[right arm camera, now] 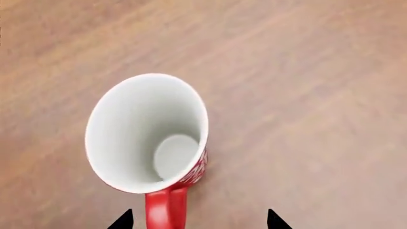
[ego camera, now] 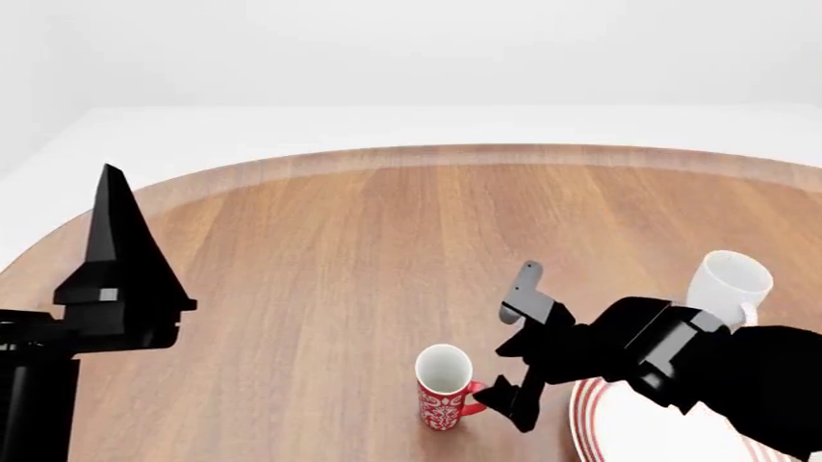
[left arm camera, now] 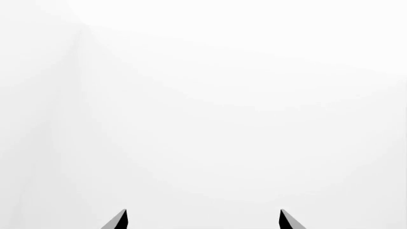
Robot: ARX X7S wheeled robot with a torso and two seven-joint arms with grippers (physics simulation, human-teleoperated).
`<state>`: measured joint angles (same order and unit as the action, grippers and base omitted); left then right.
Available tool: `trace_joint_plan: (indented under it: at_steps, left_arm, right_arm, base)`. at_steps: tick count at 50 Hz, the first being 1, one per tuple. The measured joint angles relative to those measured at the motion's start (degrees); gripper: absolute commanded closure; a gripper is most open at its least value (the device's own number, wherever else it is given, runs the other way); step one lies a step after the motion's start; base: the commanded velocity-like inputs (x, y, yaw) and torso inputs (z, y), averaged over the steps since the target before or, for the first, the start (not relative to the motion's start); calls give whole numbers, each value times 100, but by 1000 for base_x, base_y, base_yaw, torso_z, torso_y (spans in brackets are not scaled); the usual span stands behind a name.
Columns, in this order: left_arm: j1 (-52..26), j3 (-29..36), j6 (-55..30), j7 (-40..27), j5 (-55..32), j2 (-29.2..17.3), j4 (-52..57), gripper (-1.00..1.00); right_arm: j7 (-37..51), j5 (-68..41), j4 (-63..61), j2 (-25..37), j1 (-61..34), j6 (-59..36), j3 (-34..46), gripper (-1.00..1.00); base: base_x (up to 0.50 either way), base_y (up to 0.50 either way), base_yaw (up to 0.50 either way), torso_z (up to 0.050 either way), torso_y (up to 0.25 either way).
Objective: Pick up the red mug and put it on the plate
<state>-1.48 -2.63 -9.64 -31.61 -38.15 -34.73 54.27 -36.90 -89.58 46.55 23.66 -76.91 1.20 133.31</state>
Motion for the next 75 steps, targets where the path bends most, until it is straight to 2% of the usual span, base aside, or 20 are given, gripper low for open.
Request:
trace_joint_plan:
  at_steps: [10,11,22,34,52,65,75]
  left_arm:
    - [0,28,31,4,15,-6,-30,-100]
    - [0,30,34,4,17,-6,-33,-100]
    - [2,48,63,-3,24,-15,-55,-100]
    - [8,80,109,9,51,-13,-98,-100]
    - [24,134,150,8,95,-22,-119,-100]
    - [17,156,167,-5,99,-37,-133,-100]
    - [9,163,182,-15,88,-52,-138,-100]
  right_arm:
    - [-372,24,685,-349,335,23,-33,-100]
    - [-406,28,746,-380,368,27,-35,100]
    - [-505,82,995,-503,563,71,-54,100]
    - [7,123,358,-176,366,135,-60,100]
    - [1956,611,-3022,1649,-1479,6,134,100]
    - [3152,516,-5083,2950,-3263,-1209,490,100]
    - [3699,342,-6027,3966,-4268,-2049,698,100]
  base:
    - [0,0,0,0,0]
    - [0,0,0,0,0]
    - [0,0,0,0,0]
    - [0,0,0,0,0]
    - [0,0,0,0,1]
    - [0,0,0,0,0]
    - [0,0,0,0,0]
